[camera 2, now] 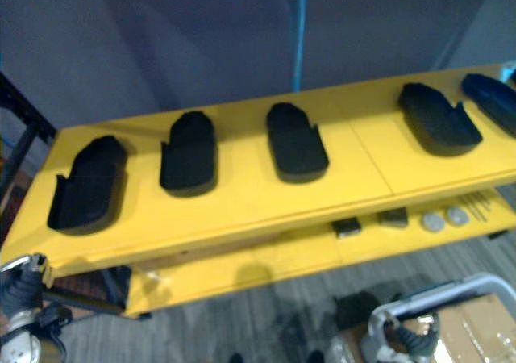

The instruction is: Walk over and take plastic housings, then place them on the shelf

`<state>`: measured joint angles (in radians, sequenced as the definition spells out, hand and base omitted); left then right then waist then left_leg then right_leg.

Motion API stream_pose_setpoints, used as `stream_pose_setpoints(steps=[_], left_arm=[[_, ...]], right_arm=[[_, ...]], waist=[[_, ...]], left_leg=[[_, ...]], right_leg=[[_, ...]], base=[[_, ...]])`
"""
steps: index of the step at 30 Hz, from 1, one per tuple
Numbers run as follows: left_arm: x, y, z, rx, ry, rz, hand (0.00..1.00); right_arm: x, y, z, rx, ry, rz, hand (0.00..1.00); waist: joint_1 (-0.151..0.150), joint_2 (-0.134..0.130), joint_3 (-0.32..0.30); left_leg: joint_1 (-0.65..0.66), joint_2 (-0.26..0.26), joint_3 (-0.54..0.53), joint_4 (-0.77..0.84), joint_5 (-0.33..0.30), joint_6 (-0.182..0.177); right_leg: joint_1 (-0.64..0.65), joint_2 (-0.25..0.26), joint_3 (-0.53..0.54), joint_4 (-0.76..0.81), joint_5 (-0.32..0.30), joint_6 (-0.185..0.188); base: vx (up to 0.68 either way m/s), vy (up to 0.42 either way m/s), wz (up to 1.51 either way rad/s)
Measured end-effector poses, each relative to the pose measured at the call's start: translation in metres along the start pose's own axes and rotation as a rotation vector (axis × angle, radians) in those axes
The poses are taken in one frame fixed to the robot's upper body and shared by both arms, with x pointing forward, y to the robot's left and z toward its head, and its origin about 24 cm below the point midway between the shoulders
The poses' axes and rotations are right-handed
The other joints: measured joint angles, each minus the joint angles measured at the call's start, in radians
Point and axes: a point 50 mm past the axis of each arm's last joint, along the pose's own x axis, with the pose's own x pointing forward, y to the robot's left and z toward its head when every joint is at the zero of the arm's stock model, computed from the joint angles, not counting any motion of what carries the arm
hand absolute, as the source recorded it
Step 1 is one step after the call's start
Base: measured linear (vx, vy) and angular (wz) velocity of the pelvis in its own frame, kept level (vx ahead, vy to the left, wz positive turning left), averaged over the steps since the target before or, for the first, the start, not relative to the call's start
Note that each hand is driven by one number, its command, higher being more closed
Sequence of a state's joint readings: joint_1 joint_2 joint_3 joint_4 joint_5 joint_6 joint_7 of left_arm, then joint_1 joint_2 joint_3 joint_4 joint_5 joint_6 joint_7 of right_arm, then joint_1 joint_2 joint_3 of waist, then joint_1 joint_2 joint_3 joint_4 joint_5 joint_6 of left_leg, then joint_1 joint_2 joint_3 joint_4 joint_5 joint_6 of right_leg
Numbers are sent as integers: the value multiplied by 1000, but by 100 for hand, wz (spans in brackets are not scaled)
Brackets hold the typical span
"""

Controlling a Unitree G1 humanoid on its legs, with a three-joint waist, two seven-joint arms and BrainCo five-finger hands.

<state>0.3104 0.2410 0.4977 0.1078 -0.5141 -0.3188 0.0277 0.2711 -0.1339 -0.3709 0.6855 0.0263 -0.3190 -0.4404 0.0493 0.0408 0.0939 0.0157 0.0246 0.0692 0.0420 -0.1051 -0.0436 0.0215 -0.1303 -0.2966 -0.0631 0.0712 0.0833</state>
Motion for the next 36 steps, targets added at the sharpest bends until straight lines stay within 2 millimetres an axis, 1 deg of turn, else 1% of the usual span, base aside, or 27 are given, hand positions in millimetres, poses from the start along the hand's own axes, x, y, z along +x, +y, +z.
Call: stream_pose_setpoints(steps=[2, 5, 9, 12, 14, 18, 19, 22, 26, 32, 36], left_arm=[[4, 2, 0, 11, 2, -3, 100], [10, 5, 3, 3, -2, 3, 100], [15, 3, 0, -10, 6, 7, 100], [19, 0, -2, -19, 19, 7, 100], [23, 1, -4, -14, 35, 8, 100], [28, 3, -5, 8, 55, 7, 100], [30, 7, -14, 21, 109, 22, 100], [32, 9, -16, 27, 121, 28, 100], [36, 8, -13, 35, 118, 22, 100], [42, 4, -16, 32, 134, 20, 100], [54, 4, -10, 60, 131, 14, 100]], right_arm=[[1, -2, -1, -9, 3, 6, 0], [2, -2, -1, 38, 22, 13, 0], [3, -5, -5, 71, 49, 6, 0], [4, -5, -5, 30, 37, 30, 0], [3, -1, -3, -13, 18, 71, 0], [3, 3, -2, -11, 15, 102, 0], [5, 6, 2, -23, -3, 123, 0], [5, 6, 1, -29, 7, 121, 0], [6, 4, 1, -37, 7, 121, 0], [12, -1, 6, -53, -12, 117, 0], [14, 0, 9, -51, -21, 131, 0]], waist=[[-6, 3, 5], [-8, 3, 7], [-9, 4, 8], [-12, 2, 9], [-12, 1, 9], [-13, -4, 13], [-13, -13, 18], [-20, -21, 21], [-23, -21, 22], [-23, -22, 23], [-33, -22, 37]], left_leg=[[0, 0, 5, 0, 0, 0], [1, 4, 24, -1, -1, -1], [0, 4, 28, -3, -1, -1], [1, 4, 33, -3, -1, -1], [3, 6, 36, -3, -2, -2], [7, 10, 45, -2, -4, -5], [18, 14, 55, 2, -11, -6], [18, 14, 55, 3, -11, -6], [18, 15, 61, 3, -12, -6], [21, 16, 76, 6, -16, -6], [19, 18, 83, 26, -27, -6]], right_leg=[[-4, 0, 3, 2, 0, 0], [-12, 4, 19, 4, 0, 0], [-19, 4, 25, 8, 0, 0], [-19, 4, 28, 8, 0, 0], [-19, 5, 30, 8, 0, 0], [-19, 9, 41, 9, 0, 0], [-19, 12, 54, 18, -2, -3], [-19, 12, 55, 18, -2, -3], [-20, 12, 56, 18, -2, -3], [-23, 13, 71, 19, -2, -3], [-24, 14, 78, 24, -2, -3]], base=[[-21, 2, -7], [-5, -6, -13], [5, -1, -4], [5, 1, -1], [8, -1, -3], [-7, -4, -9], [-25, -8, -19], [-8, -3, -6], [0, 0, 0], [0, 4, -6], [-12, 3, -6]])
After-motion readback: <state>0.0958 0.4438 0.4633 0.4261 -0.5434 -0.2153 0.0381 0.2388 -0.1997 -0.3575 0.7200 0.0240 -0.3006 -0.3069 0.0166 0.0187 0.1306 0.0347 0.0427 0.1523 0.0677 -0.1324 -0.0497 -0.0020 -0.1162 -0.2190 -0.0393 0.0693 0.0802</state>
